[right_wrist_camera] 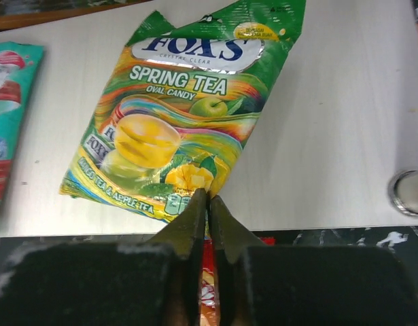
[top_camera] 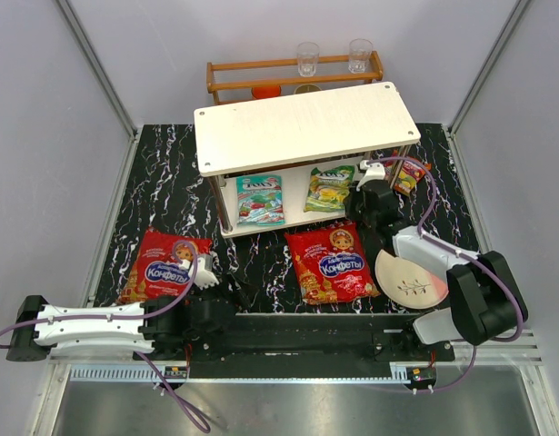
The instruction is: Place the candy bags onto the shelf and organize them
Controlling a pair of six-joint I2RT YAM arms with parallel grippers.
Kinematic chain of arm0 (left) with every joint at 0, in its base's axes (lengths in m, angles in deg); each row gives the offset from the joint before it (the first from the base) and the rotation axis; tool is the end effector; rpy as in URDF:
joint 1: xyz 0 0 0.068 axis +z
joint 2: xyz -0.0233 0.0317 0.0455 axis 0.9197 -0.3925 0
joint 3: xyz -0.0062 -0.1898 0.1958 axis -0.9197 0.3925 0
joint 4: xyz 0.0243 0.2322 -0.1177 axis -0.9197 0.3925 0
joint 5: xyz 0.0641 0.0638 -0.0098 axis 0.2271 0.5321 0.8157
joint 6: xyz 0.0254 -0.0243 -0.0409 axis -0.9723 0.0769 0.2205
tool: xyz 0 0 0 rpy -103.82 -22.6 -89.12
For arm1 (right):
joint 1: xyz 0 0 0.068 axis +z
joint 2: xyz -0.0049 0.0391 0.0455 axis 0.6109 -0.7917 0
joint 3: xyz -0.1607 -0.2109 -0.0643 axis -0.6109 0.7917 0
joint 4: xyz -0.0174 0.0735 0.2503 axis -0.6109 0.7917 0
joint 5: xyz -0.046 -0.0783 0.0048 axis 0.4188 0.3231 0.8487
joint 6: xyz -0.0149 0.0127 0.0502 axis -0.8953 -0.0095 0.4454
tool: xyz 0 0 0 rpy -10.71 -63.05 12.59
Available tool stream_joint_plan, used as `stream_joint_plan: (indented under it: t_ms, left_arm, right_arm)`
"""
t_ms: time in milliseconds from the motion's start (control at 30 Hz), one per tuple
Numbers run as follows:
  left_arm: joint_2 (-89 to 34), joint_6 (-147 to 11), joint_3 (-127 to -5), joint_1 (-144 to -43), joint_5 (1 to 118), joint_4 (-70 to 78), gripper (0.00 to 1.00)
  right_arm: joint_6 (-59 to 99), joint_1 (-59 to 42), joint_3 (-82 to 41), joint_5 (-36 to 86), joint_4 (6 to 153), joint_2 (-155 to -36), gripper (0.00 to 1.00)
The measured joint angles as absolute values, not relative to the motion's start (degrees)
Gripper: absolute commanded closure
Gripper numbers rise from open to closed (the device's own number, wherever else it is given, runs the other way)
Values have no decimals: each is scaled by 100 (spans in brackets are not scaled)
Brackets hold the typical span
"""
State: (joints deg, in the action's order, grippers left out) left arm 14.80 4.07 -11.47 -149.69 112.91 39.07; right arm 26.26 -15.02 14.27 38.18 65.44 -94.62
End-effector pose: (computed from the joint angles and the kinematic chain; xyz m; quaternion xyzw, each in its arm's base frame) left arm 0.0397 -0.1130 0.1770 -0.1468 0.8604 -0.2862 0.3953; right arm 0.2795 0.1129 0.2150 -0.0452 0.8474 0.1226 0.5146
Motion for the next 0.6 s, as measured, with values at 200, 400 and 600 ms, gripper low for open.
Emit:
stream_joint_plan:
  t_ms: [200, 400, 600]
  left_arm:
    - [1480, 407, -1121, -14969, 11291, 3909, 16]
    - [1478, 386, -1121, -14967, 11291, 3903, 16]
    - [1467, 353, -1121, -14967, 11291, 3846, 16]
  right_arm:
    - [2534, -1543, 1414, 4153, 6679, -9471, 38]
    - [2497, -1559, 1495, 4268, 6690, -9202, 34]
    - [2502, -1528, 1805, 4011, 6323, -8850, 33]
